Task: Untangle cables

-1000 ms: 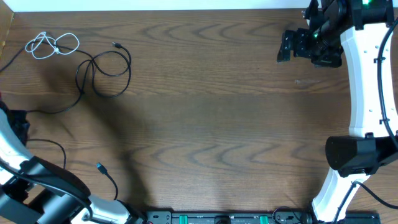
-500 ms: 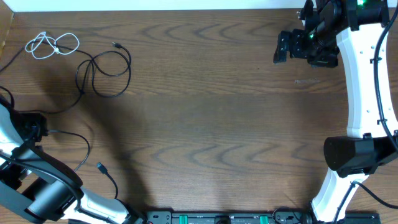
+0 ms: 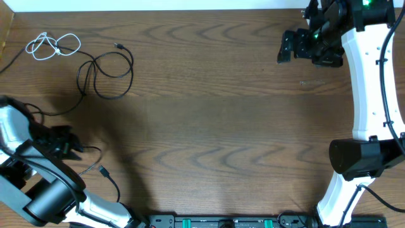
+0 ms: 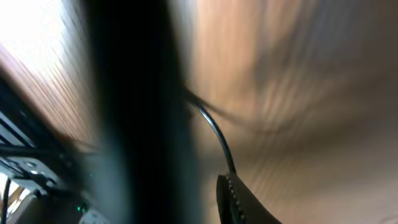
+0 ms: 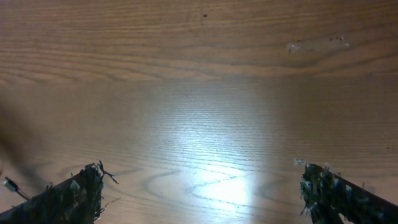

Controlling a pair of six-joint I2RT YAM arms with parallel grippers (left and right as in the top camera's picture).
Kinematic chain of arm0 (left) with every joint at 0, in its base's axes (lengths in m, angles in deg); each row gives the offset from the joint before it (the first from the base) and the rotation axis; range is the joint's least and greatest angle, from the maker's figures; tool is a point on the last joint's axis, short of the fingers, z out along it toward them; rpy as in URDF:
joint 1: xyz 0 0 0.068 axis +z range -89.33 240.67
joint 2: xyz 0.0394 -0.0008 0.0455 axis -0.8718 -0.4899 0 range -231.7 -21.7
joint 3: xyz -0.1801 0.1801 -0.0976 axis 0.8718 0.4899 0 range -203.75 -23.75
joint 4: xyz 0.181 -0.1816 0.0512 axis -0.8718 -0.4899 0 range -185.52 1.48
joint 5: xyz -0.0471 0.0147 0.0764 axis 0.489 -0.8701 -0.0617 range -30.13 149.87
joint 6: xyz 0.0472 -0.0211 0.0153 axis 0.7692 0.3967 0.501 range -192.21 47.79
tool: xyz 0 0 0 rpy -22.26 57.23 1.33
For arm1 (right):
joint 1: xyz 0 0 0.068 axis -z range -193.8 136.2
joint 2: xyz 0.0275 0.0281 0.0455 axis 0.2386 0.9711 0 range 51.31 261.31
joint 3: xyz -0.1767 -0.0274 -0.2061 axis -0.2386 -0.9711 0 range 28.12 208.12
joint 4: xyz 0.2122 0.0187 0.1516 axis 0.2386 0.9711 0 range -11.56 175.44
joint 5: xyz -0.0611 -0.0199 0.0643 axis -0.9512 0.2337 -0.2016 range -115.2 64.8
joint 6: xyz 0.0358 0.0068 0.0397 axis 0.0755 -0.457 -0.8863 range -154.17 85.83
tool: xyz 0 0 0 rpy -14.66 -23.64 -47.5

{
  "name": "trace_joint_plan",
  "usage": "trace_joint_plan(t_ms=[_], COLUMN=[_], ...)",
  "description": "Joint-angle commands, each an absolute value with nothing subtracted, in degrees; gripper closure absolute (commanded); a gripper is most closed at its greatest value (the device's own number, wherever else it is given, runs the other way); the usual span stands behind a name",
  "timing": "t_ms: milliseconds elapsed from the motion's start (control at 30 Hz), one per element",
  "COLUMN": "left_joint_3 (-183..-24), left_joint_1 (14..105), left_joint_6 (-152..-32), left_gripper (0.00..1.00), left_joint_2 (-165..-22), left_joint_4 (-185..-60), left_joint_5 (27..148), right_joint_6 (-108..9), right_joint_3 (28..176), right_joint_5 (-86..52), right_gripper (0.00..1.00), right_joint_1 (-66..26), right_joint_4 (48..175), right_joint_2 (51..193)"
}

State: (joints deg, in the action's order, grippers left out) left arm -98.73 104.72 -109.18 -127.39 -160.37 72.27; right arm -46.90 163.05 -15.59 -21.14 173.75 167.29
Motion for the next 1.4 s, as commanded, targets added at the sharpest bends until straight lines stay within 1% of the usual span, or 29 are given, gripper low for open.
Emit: trace_joint_plan(t_ms=[0, 67, 100, 133, 233, 333, 367, 400, 433, 467, 567, 600, 633, 667, 700, 767, 833, 900, 933, 967, 1067, 1200, 1300, 1367], left_joint_3=[-95.32, -94.14, -93.86, -93.62, -93.38, -93.38, -93.38, -93.40, -93.42, -93.42, -93.42, -93.42, -93.42, -93.40, -93.40, -93.40, -93.40, -93.40, -93.40, -93.40, -94.38, -97.09, -97.88, -97.88], left_joint_1=[104.28, 104.28, 104.28, 104.28, 104.28, 104.30, 104.30, 104.30, 104.30, 104.30, 104.35, 104.35, 104.35, 104.35, 104.35, 104.35, 104.33, 104.28, 104.30, 104.30, 104.35, 104.33, 104.33, 104.28], left_joint_6=[-107.98, -108.00, -107.98, -107.98, -107.65, -102.91, -99.54, -96.35, -93.68, -90.82, -85.03, -84.66, -84.70, -84.70, -84.76, -87.26, -90.93, -91.17, -91.26, -91.39, -88.96, -89.03, -91.72, -92.15], left_gripper=[0.79, 0.81, 0.87, 0.90, 0.92, 0.92, 0.91, 0.85, 0.83, 0.73, 0.69, 0.65, 0.58, 0.42, 0.36, 0.35, 0.35, 0.27, 0.22, 0.20, 0.19, 0.19, 0.18, 0.15], left_joint_2=[-127.26, -127.26, -127.26, -127.26, -127.26, -127.26, -127.26, -127.26, -127.26, -127.26, -127.26, -127.26, -127.26, -127.26, -127.26, -127.26, -127.26, -127.26, -127.26, -127.24, -126.71, -123.24, -118.56, -114.23], left_joint_4=[-159.54, -159.04, -158.91, -158.67, -157.18, -152.09, -149.88, -148.31, -147.46, -146.93, -145.99, -146.01, -146.12, -146.52, -147.26, -150.65, -154.14, -155.11, -155.65, -156.35, -157.53, -159.50, -160.31, -161.09], left_joint_5=[74.88, 74.90, 74.92, 74.96, 77.48, 85.34, 89.02, 92.99, 97.54, 102.59, 113.32, 114.35, 114.28, 114.22, 113.82, 109.72, 101.17, 93.10, 89.65, 87.40, 87.20, 86.94, 81.48, 78.77], right_joint_6=[-46.11, -46.11, -46.11, -46.11, -46.14, -46.14, -46.11, -46.11, -46.11, -46.11, -46.11, -46.11, -46.11, -46.11, -46.11, -46.11, -46.11, -46.11, -46.11, -46.11, -46.11, -46.11, -46.11, -46.11], right_joint_3=[163.25, 163.25, 163.25, 163.25, 163.25, 163.25, 163.25, 163.25, 163.25, 163.25, 163.25, 163.25, 163.25, 163.25, 163.25, 163.25, 163.25, 163.25, 163.25, 163.25, 163.25, 163.25, 163.25, 163.25], right_joint_5=[-15.57, -15.57, -15.57, -15.57, -15.57, -15.57, -15.57, -15.57, -15.57, -15.57, -15.57, -15.57, -15.57, -15.57, -15.57, -15.57, -15.57, -15.55, -15.55, -15.55, -15.55, -15.55, -14.30, -12.31], right_gripper=[0.01, 0.01, 0.01, 0.01, 0.01, 0.01, 0.01, 0.01, 0.01, 0.01, 0.01, 0.01, 0.01, 0.01, 0.01, 0.01, 0.01, 0.01, 0.01, 0.01, 0.01, 0.01, 0.01, 0.01], right_joint_1=[-22.19, -22.40, -22.51, -22.54, -22.54, -22.54, -22.54, -22.54, -22.54, -22.54, -22.54, -22.54, -22.54, -22.54, -22.54, -22.54, -22.54, -22.56, -22.60, -22.60, -22.78, -23.34, -24.24, -25.53], right_joint_4=[173.75, 173.70, 173.66, 173.62, 173.62, 173.66, 173.79, 173.86, 173.92, 174.03, 173.99, 173.99, 173.99, 173.99, 173.99, 173.97, 173.84, 173.68, 173.64, 173.64, 173.79, 174.03, 173.31, 172.00], right_joint_2=[165.56, 165.56, 165.56, 165.56, 165.56, 165.56, 165.56, 165.56, 165.56, 165.56, 165.56, 165.56, 165.56, 165.56, 165.56, 165.56, 165.56, 165.56, 165.56, 165.56, 165.56, 165.56, 165.59, 165.59])
